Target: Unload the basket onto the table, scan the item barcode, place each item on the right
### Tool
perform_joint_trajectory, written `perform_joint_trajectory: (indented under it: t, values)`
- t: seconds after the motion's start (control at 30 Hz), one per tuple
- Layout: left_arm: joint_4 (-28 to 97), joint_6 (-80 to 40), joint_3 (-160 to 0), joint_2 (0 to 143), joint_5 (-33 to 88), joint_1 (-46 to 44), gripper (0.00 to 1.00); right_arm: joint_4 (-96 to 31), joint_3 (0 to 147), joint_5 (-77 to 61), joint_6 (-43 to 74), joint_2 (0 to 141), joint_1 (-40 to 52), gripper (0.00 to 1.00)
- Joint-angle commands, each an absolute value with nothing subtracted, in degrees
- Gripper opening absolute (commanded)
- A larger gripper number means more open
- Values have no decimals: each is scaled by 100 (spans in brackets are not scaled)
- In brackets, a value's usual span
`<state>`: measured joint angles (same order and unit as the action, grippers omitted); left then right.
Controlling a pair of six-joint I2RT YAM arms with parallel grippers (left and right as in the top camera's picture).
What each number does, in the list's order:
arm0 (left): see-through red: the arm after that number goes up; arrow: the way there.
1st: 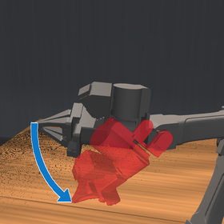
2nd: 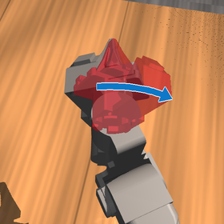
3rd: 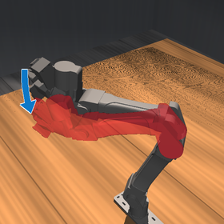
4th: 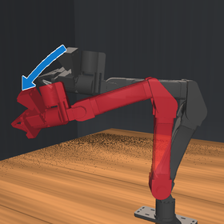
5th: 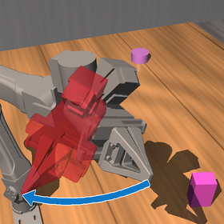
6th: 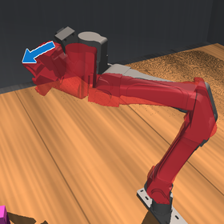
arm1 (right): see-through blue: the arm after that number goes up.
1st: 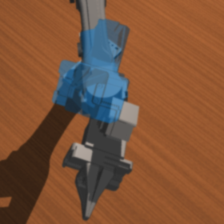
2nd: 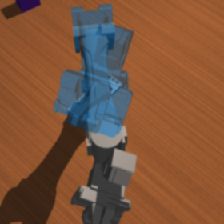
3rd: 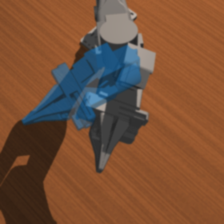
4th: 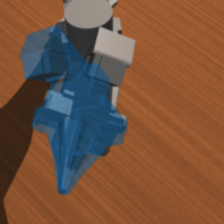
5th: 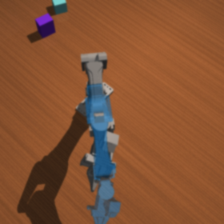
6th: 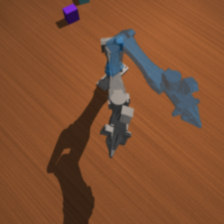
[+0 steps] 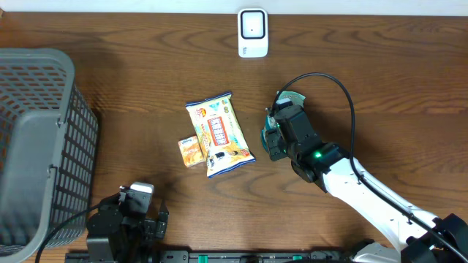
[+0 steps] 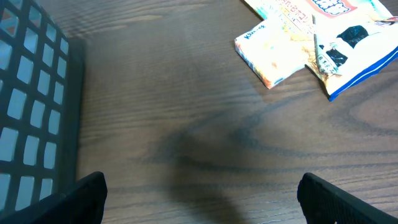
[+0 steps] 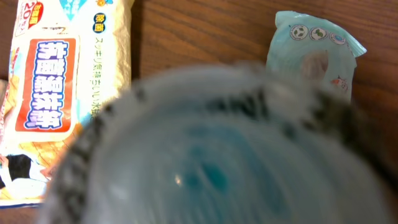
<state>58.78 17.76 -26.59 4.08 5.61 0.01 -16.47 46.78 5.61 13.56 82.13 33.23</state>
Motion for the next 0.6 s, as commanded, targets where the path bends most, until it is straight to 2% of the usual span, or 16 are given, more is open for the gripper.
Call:
perform_joint_trajectory:
  t: [0.0, 0.27, 0.53, 0.57]
  values:
    - [5887, 1702, -2648, 403, 532, 32, 98, -1605, 4862, 574, 1411, 8208, 3336, 42]
    - [5887, 1702, -2648, 403, 532, 32, 98, -1621, 4866, 572, 1411, 8206, 3339, 50]
    - [5887, 1702, -2648, 403, 532, 32, 98, -2425, 5378, 569, 1411, 8044, 3339, 63]
    - [5887, 1702, -2648, 403, 532, 32, 98, -2652, 5537, 569, 1411, 8003, 3339, 68]
